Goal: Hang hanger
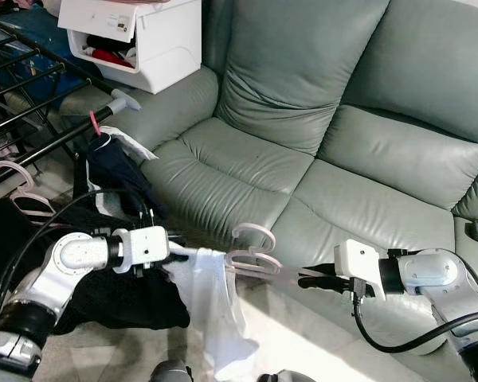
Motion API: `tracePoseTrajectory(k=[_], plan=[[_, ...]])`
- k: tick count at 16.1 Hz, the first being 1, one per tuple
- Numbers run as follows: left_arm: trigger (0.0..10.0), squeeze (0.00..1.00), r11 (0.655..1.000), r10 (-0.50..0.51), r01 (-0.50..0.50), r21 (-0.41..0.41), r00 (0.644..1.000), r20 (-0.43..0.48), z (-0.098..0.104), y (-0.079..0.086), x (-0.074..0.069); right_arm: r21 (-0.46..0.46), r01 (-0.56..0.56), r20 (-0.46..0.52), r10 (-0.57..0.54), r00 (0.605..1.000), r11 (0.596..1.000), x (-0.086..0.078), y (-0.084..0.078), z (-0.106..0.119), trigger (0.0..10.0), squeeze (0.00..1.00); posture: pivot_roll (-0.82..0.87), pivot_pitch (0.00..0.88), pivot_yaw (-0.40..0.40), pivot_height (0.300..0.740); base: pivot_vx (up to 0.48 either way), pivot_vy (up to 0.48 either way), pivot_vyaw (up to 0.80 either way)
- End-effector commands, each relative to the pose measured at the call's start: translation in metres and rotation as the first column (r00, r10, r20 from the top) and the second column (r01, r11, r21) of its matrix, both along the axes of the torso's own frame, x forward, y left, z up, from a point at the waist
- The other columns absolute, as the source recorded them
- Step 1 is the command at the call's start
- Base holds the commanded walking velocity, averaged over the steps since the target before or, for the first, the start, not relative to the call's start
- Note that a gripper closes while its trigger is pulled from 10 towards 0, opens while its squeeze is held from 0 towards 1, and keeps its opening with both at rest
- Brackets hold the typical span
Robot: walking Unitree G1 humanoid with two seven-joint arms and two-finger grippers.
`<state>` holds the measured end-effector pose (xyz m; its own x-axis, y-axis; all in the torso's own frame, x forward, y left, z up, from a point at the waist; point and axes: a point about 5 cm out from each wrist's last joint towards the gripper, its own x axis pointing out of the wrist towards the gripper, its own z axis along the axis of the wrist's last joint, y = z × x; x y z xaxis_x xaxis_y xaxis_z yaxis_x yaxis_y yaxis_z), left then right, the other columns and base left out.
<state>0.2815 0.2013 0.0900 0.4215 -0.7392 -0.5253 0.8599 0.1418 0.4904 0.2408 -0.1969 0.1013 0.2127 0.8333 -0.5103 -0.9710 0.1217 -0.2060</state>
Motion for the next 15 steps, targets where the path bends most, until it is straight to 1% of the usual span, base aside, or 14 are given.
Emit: tracePoseTrajectory(k=[1, 4, 6, 8, 9, 12, 13, 14, 15], plan=[[0.0, 0.00, 1.000, -0.002, 0.002, 0.011, 1.000, -0.020, 0.003, 0.003, 0.003, 0.009, -0.026, 0.052, 0.025, 0.998, 1.000, 0.004, 0.004, 0.006, 10.0, 0.00, -0.03, 0.000, -0.030, 0.740, 0.000, 0.000, 0.00], [0.0, 0.00, 1.000, -0.007, 0.008, 0.009, 0.999, -0.050, 0.001, 0.004, 0.003, 0.009, -0.025, 0.065, 0.024, 0.998, 1.000, 0.004, 0.005, 0.004, 10.0, 0.00, -0.04, 0.000, -0.028, 0.740, 0.000, 0.000, 0.00], [0.0, 0.00, 1.000, -0.012, 0.012, 0.000, 0.997, -0.073, 0.000, 0.002, 0.002, -0.006, -0.028, 0.079, 0.028, 0.996, 1.000, 0.005, 0.005, 0.002, 10.0, 0.00, -0.04, 0.000, -0.028, 0.740, 0.000, 0.000, 0.00], [0.0, 0.00, 1.000, -0.013, 0.014, 0.015, 0.995, -0.095, -0.003, 0.003, 0.001, -0.013, -0.031, 0.089, 0.032, 0.995, 0.999, 0.005, 0.005, 0.000, 10.0, 0.00, -0.04, 0.000, -0.029, 0.740, 0.000, 0.000, 0.00], [0.0, 0.00, 1.000, -0.015, 0.015, 0.002, 0.992, -0.122, -0.005, 0.003, -0.001, -0.004, -0.026, 0.097, 0.026, 0.995, 1.000, 0.006, 0.007, 0.000, 10.0, 0.00, -0.04, 0.000, -0.030, 0.740, 0.000, 0.000, 0.00], [0.0, 0.00, 1.000, -0.019, 0.018, -0.007, 0.988, -0.155, -0.008, 0.002, -0.004, -0.010, -0.006, 0.100, 0.007, 0.995, 1.000, 0.008, 0.009, -0.002, 10.0, 0.00, -0.04, 0.000, -0.032, 0.740, 0.000, 0.000, 0.00], [0.0, 0.00, 1.000, -0.017, 0.017, -0.007, 0.987, -0.157, -0.008, 0.002, -0.004, -0.016, 0.005, 0.115, -0.003, 0.993, 1.000, 0.009, 0.009, -0.003, 10.0, 0.00, -0.04, 0.000, -0.032, 0.740, 0.000, 0.000, 0.00], [0.0, 0.00, 1.000, -0.014, 0.013, -0.010, 0.986, -0.164, -0.009, 0.002, -0.004, -0.048, 0.028, 0.161, -0.020, 0.987, 0.998, 0.014, 0.009, -0.005, 10.0, 0.00, -0.04, 0.000, -0.033, 0.740, 0.000, 0.000, 0.00], [0.0, 0.00, 1.000, -0.011, 0.008, -0.017, 0.985, -0.172, -0.009, 0.002, -0.004, -0.031, 0.033, 0.122, -0.029, 0.992, 0.999, 0.014, 0.008, -0.005, 10.0, 0.04, -0.04, 0.000, -0.037, 0.740, 0.000, 0.000, 0.00]])
